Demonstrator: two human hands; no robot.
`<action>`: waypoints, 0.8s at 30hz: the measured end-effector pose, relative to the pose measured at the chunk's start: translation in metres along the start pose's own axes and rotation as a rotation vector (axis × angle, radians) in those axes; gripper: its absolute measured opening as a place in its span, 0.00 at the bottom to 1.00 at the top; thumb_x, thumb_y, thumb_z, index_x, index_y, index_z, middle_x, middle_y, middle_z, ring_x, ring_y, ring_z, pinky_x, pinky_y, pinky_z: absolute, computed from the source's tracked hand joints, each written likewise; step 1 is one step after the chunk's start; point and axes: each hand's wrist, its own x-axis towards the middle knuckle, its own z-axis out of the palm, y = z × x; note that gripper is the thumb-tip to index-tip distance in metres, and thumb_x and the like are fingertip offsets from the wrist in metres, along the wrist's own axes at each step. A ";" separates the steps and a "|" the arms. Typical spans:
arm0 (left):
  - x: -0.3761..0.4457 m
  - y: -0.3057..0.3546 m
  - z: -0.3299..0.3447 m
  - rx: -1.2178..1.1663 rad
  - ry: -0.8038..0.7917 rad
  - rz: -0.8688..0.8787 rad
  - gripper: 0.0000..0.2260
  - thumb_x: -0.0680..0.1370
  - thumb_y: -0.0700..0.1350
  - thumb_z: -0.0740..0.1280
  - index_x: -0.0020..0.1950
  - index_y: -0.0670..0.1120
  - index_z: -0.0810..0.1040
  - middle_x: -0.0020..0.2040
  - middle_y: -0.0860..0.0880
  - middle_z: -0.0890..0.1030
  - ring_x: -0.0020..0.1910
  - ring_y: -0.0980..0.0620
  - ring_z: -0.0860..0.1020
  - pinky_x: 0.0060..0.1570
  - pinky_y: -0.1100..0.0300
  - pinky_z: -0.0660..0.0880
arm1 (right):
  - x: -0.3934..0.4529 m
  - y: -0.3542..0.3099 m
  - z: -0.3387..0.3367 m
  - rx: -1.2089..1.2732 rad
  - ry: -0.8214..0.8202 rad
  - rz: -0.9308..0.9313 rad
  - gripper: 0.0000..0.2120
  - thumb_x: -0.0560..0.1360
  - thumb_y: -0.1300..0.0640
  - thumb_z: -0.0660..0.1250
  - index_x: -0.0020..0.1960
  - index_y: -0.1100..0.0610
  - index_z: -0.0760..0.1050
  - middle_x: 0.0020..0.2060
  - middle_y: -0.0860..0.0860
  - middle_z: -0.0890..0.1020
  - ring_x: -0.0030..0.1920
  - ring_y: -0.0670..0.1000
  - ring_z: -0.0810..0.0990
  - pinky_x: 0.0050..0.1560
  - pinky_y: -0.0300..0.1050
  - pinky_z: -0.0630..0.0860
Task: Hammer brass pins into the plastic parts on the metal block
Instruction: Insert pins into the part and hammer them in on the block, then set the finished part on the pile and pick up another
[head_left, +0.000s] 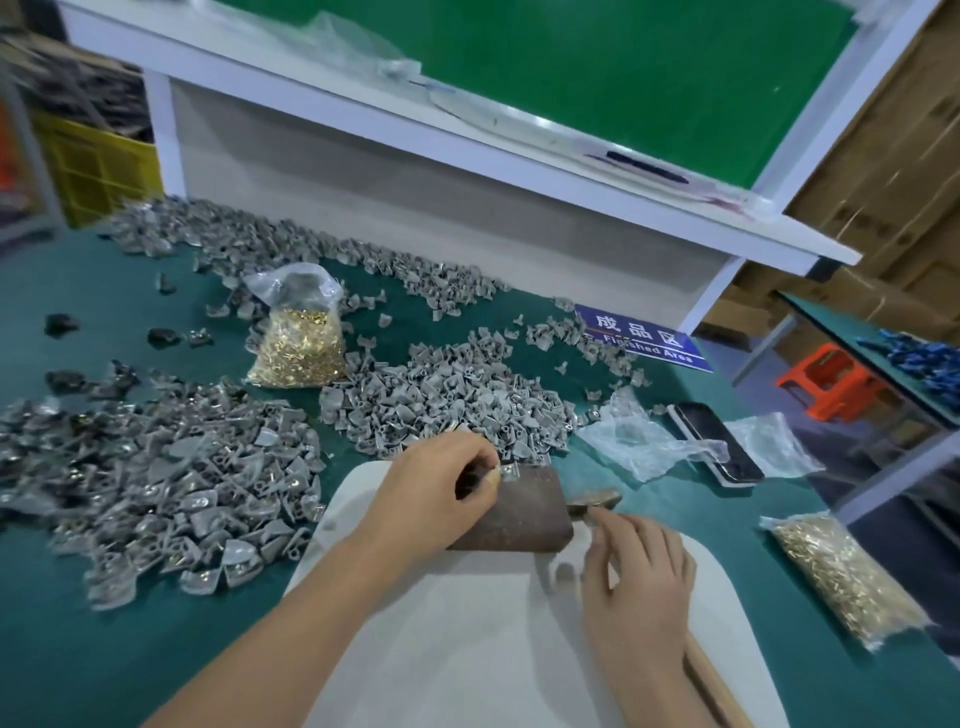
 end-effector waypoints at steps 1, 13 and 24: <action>-0.001 0.001 -0.001 -0.004 0.006 -0.003 0.03 0.77 0.47 0.69 0.46 0.55 0.77 0.43 0.61 0.78 0.46 0.60 0.75 0.48 0.64 0.72 | 0.003 -0.005 0.004 0.048 0.036 -0.049 0.13 0.78 0.55 0.62 0.52 0.54 0.85 0.49 0.50 0.83 0.51 0.58 0.79 0.54 0.55 0.71; -0.057 -0.014 -0.077 0.283 0.321 -0.220 0.03 0.76 0.53 0.67 0.48 0.57 0.79 0.52 0.64 0.78 0.59 0.61 0.73 0.66 0.66 0.56 | 0.052 -0.124 0.042 0.438 -0.164 -0.402 0.10 0.78 0.57 0.64 0.55 0.51 0.83 0.48 0.44 0.82 0.52 0.52 0.77 0.55 0.50 0.69; -0.087 -0.056 -0.137 0.478 0.254 -0.564 0.06 0.76 0.54 0.71 0.51 0.56 0.82 0.61 0.57 0.79 0.70 0.51 0.67 0.70 0.48 0.60 | 0.060 -0.138 0.063 0.346 -0.204 -0.407 0.10 0.78 0.55 0.65 0.55 0.50 0.84 0.46 0.44 0.83 0.50 0.51 0.78 0.55 0.50 0.66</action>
